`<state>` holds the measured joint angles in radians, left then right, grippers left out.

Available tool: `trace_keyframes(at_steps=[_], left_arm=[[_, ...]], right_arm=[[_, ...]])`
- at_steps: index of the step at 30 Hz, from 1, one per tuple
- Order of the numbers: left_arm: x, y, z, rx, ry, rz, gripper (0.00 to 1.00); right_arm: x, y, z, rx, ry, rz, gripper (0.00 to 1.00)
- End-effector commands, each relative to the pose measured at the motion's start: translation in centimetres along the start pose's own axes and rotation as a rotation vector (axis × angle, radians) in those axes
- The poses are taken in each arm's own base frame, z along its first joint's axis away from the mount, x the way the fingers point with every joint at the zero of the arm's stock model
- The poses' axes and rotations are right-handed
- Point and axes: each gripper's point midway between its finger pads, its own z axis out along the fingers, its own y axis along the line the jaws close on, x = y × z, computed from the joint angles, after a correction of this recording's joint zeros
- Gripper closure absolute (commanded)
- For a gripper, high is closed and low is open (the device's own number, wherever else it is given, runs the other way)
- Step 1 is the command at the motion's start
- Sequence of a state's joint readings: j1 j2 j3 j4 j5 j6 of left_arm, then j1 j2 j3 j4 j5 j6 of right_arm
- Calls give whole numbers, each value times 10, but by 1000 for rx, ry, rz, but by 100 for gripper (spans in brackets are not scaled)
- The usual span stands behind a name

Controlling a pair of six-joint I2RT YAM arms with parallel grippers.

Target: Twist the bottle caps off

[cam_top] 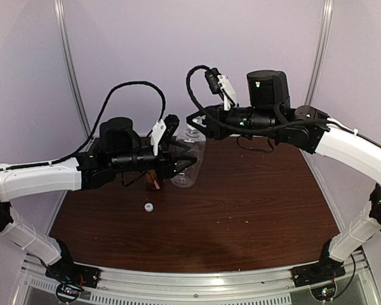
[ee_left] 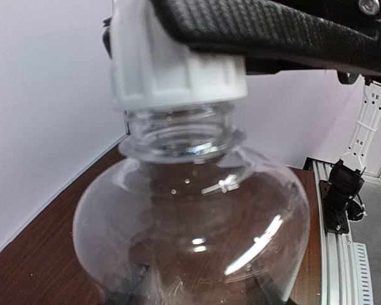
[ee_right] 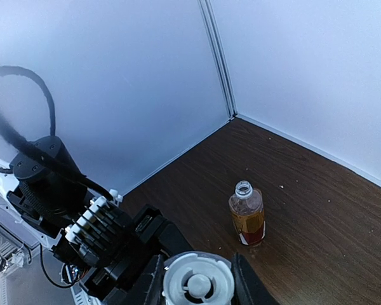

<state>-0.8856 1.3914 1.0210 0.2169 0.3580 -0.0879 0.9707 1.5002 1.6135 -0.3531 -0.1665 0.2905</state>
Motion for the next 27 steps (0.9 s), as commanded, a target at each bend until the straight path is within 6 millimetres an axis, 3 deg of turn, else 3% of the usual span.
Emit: trace_keyframes(at_steps=[1,7,16,21,27], left_arm=[[-32,-5,-10,2,-115,38,80],[-39,-25,-20,104,-154,68,80],[-55,-86,-48,448,-214,132,77],[-62,-107,-62,587,-221,125,77],[-60,-110,-62,621,-213,110,77]], right_arm=[[-9,11,-10,-58,-33,-35,79],[-15,34,-25,-274,-57,-111,84],[-2,80,-58,-650,-13,-325,78],[4,86,-66,-795,17,-337,73],[8,86,-63,-837,42,-313,68]])
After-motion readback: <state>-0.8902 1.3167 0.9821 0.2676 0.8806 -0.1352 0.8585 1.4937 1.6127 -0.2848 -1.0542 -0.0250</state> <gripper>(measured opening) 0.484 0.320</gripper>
